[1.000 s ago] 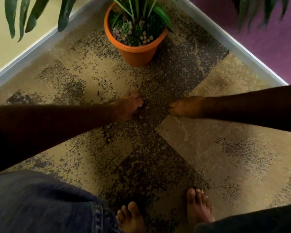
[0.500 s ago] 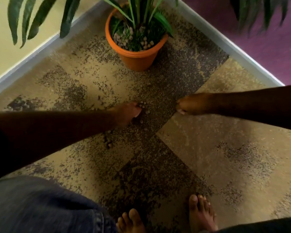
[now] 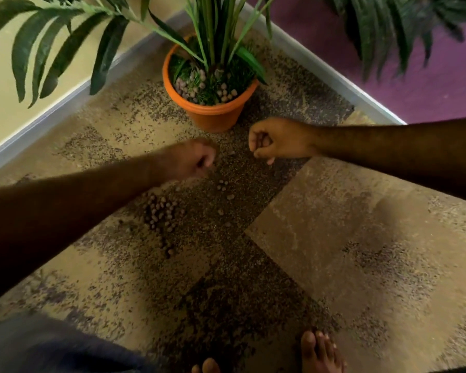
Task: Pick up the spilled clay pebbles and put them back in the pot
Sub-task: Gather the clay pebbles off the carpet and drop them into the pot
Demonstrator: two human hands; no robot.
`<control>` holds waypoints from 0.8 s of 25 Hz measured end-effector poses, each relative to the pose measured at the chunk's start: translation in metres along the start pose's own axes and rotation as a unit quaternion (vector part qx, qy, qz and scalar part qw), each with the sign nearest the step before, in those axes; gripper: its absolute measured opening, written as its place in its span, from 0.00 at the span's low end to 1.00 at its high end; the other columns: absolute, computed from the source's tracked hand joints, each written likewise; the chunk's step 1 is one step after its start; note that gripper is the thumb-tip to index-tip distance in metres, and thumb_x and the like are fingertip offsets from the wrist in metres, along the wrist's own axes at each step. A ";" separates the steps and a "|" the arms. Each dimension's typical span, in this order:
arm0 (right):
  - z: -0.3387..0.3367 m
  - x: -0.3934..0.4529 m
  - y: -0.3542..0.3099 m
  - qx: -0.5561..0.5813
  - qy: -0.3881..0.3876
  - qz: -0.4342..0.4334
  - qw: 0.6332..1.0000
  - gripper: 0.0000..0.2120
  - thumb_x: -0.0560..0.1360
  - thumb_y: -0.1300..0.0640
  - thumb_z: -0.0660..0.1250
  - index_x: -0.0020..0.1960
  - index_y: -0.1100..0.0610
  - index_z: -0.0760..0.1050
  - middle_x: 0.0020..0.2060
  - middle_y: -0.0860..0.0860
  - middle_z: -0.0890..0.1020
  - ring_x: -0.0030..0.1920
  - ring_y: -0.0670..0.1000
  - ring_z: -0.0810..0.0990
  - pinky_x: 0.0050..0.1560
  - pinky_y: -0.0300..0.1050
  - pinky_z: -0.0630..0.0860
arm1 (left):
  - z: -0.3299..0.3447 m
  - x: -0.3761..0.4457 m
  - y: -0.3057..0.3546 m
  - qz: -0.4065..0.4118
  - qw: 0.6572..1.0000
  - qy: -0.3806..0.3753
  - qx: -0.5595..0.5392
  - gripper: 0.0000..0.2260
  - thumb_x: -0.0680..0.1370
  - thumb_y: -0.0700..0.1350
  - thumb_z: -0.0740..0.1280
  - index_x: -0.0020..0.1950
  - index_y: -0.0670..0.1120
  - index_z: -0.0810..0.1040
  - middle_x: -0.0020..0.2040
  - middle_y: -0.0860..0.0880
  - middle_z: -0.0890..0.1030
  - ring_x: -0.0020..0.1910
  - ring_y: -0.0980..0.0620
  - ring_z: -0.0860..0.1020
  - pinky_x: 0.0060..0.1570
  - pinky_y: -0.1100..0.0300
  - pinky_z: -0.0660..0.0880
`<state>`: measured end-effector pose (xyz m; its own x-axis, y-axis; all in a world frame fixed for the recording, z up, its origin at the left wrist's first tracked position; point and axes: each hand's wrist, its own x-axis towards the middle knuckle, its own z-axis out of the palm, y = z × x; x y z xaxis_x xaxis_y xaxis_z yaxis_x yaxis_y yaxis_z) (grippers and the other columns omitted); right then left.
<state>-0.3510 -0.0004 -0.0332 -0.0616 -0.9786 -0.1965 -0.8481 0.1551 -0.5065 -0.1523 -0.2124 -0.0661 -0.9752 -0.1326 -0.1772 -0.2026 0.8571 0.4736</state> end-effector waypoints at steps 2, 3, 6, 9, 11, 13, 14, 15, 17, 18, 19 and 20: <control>-0.047 0.067 0.003 0.133 -0.106 0.019 0.985 0.04 0.75 0.66 0.70 0.50 0.61 0.78 0.35 0.51 0.80 0.32 0.43 0.81 0.41 0.56 0.85 | -0.013 -0.003 0.001 -0.049 0.998 -0.034 0.031 0.09 0.70 0.45 0.70 0.41 0.55 0.70 0.39 0.59 0.74 0.38 0.61 0.73 0.37 0.60 0.72; -0.049 0.073 0.006 0.126 -0.091 -0.002 0.988 0.04 0.75 0.65 0.71 0.49 0.61 0.78 0.36 0.51 0.80 0.33 0.44 0.81 0.40 0.51 0.85 | -0.022 -0.003 0.001 -0.055 0.998 -0.040 -0.008 0.10 0.69 0.46 0.71 0.41 0.55 0.71 0.38 0.58 0.75 0.37 0.61 0.73 0.36 0.59 0.73; -0.047 0.064 -0.011 0.163 -0.020 -0.032 0.986 0.06 0.75 0.65 0.71 0.51 0.63 0.78 0.38 0.52 0.82 0.34 0.45 0.83 0.36 0.43 0.83 | -0.036 -0.012 0.017 -0.062 0.992 -0.093 -0.052 0.11 0.69 0.42 0.75 0.42 0.54 0.75 0.37 0.57 0.79 0.36 0.61 0.76 0.36 0.62 0.73; -0.065 0.082 -0.016 0.223 0.022 -0.003 0.975 0.08 0.75 0.65 0.71 0.53 0.66 0.77 0.42 0.58 0.82 0.38 0.49 0.84 0.39 0.48 0.85 | -0.055 -0.015 0.018 -0.085 0.983 -0.080 -0.145 0.12 0.71 0.39 0.76 0.46 0.54 0.80 0.42 0.57 0.83 0.40 0.62 0.80 0.40 0.67 0.76; -0.062 0.084 -0.020 0.251 0.048 0.018 0.967 0.09 0.75 0.64 0.71 0.54 0.66 0.77 0.46 0.64 0.82 0.39 0.50 0.85 0.41 0.50 0.85 | -0.071 -0.017 0.018 -0.077 0.972 -0.017 -0.223 0.11 0.73 0.36 0.74 0.50 0.50 0.81 0.44 0.56 0.84 0.43 0.59 0.82 0.44 0.68 0.78; -0.062 0.086 -0.023 0.290 0.070 0.051 0.953 0.11 0.75 0.65 0.71 0.56 0.66 0.76 0.47 0.66 0.80 0.41 0.54 0.85 0.44 0.52 0.85 | -0.085 -0.014 0.011 -0.088 0.956 0.083 -0.268 0.09 0.74 0.33 0.73 0.50 0.45 0.80 0.42 0.54 0.83 0.42 0.58 0.81 0.45 0.68 0.79; -0.063 0.086 -0.025 0.317 0.082 0.066 0.942 0.13 0.74 0.66 0.71 0.57 0.67 0.75 0.48 0.65 0.80 0.44 0.55 0.85 0.46 0.53 0.85 | -0.087 -0.012 0.007 -0.099 0.949 0.128 -0.272 0.09 0.74 0.33 0.73 0.49 0.45 0.80 0.42 0.53 0.82 0.41 0.59 0.81 0.44 0.68 0.78; -0.064 0.089 -0.026 0.363 0.090 0.083 0.924 0.15 0.74 0.68 0.71 0.59 0.67 0.74 0.50 0.63 0.81 0.47 0.55 0.85 0.48 0.53 0.85 | -0.085 -0.009 0.003 -0.114 0.942 0.169 -0.267 0.09 0.74 0.33 0.73 0.47 0.46 0.79 0.41 0.53 0.82 0.39 0.61 0.81 0.43 0.68 0.78; -0.062 0.090 -0.028 0.436 0.092 0.108 0.889 0.17 0.75 0.71 0.68 0.63 0.66 0.70 0.58 0.62 0.79 0.54 0.57 0.84 0.52 0.53 0.83 | -0.076 -0.003 -0.007 -0.147 0.928 0.236 -0.249 0.11 0.74 0.36 0.73 0.45 0.52 0.77 0.40 0.53 0.81 0.38 0.62 0.80 0.42 0.65 0.80; -0.061 0.089 -0.029 0.454 0.091 0.109 0.879 0.18 0.76 0.72 0.66 0.64 0.65 0.68 0.60 0.62 0.78 0.57 0.57 0.83 0.54 0.53 0.83 | -0.073 -0.002 -0.012 -0.164 0.922 0.256 -0.238 0.12 0.74 0.38 0.73 0.45 0.56 0.77 0.40 0.55 0.81 0.39 0.62 0.80 0.43 0.63 0.81; -0.059 0.088 -0.029 0.465 0.091 0.102 0.875 0.18 0.76 0.73 0.64 0.64 0.64 0.67 0.62 0.62 0.77 0.59 0.56 0.82 0.54 0.53 0.83 | -0.070 0.000 -0.016 -0.178 0.920 0.265 -0.228 0.13 0.74 0.40 0.73 0.45 0.60 0.77 0.40 0.56 0.81 0.40 0.63 0.81 0.43 0.63 0.81; -0.058 0.087 -0.027 0.471 0.092 0.092 0.873 0.18 0.76 0.74 0.63 0.63 0.63 0.66 0.63 0.62 0.76 0.60 0.56 0.81 0.53 0.53 0.83 | -0.069 0.000 -0.019 -0.195 0.919 0.267 -0.217 0.15 0.73 0.42 0.73 0.45 0.65 0.77 0.41 0.58 0.81 0.42 0.64 0.81 0.43 0.63 0.81</control>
<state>-0.3637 -0.0980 0.0124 -0.3085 -0.9171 -0.2526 -0.0124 0.2694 -0.9629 -0.1541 -0.2631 -0.0158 -0.7022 -0.7119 -0.0130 -0.4494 0.4290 0.7836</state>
